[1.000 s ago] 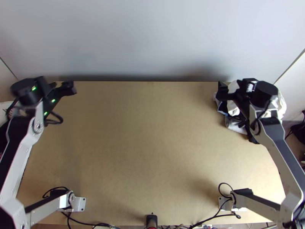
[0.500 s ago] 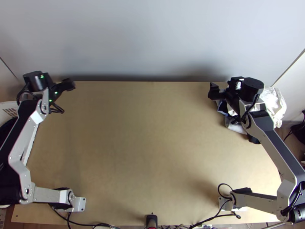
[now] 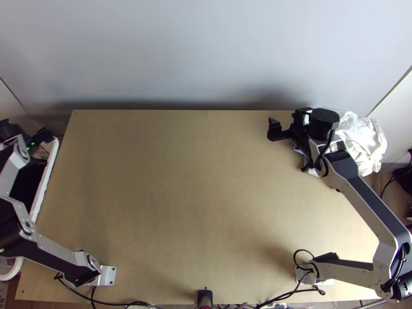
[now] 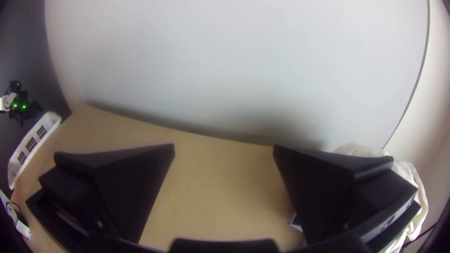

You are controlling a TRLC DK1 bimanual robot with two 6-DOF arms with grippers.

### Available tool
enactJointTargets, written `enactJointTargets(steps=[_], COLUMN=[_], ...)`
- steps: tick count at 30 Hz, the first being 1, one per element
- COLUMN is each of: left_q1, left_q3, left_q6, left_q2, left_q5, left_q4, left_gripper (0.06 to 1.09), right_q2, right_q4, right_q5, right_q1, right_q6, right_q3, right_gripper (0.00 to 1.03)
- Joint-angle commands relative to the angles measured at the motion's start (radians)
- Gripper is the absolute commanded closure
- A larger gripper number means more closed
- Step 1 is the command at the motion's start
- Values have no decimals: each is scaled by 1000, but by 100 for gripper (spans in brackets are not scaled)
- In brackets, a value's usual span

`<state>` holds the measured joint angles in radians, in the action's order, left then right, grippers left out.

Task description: Fold the t-shirt

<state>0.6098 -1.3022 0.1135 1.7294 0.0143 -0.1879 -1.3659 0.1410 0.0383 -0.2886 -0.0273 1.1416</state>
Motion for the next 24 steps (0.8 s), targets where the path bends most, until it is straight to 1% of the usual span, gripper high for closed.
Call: enactJointTargets(steps=[1,10,15,20,24], left_q1=[153,265,314,358,377], left_q3=[-62,-175,-203,-220,-235], left_q6=[-26,-55,-78,-104,-112], left_q2=[162,343,420,490,547], left_q5=[12,12,12,12,10], left_q4=[28,24,31,76,74], left_gripper=[11,11,11,11,11], right_q2=[14,56,73,83,87], right_q4=[28,51,68,85,91], right_q5=[14,28,37,51,63], right_q1=[-41,-49,-60,-61,-72], right_q6=[1,13,15,13,15], right_q3=[-17,-45,-45,-45,-46], right_gripper=[5,5,5,5,5])
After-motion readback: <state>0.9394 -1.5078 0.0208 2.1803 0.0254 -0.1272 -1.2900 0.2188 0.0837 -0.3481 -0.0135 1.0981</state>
